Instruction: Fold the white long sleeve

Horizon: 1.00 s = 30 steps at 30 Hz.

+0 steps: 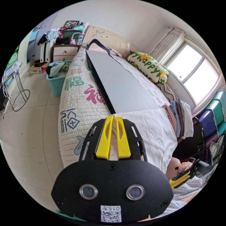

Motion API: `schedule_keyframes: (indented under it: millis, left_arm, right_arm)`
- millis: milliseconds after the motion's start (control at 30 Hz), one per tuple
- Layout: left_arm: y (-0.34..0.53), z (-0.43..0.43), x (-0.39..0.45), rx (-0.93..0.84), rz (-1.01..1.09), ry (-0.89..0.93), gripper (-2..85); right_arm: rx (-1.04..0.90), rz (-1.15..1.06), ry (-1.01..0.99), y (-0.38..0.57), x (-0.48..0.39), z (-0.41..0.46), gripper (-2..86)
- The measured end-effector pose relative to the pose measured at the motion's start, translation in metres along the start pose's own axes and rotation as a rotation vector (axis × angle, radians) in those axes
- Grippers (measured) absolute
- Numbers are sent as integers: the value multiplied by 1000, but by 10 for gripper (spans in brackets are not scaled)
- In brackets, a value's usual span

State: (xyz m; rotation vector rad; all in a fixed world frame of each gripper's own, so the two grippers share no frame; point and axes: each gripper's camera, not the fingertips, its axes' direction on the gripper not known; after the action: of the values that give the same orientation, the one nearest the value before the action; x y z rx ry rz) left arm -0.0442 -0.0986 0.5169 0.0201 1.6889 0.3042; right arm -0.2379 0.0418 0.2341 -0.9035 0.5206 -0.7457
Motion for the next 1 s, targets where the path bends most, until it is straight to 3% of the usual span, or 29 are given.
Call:
schedule_keyframes:
  millis: [133, 300, 400, 533, 667, 1000]
  left_arm:
    - [-6, -27, 2, 71, -13, 44, 14]
    - [-19, -35, 14, 10, 15, 160, 29]
    - [-29, -57, 58, -35, 229, 333, 44]
    - [-2, -87, 175, -193, 752, 466, 53]
    - [73, -95, 265, -299, 1140, 329, 49]
    - [90, -84, 329, -389, 1270, 127, 28]
  right_arm:
    - [-78, 30, 99, -1, 3, 16, 42]
    - [-145, -12, 187, 4, 1, 15, 55]
    - [-140, -3, 174, 24, 12, 0, 54]
    - [-46, 81, 112, 66, 31, -17, 54]
    - [78, 150, -31, 99, 47, -19, 54]
    - [9, 35, 2, 65, 26, 29, 73]
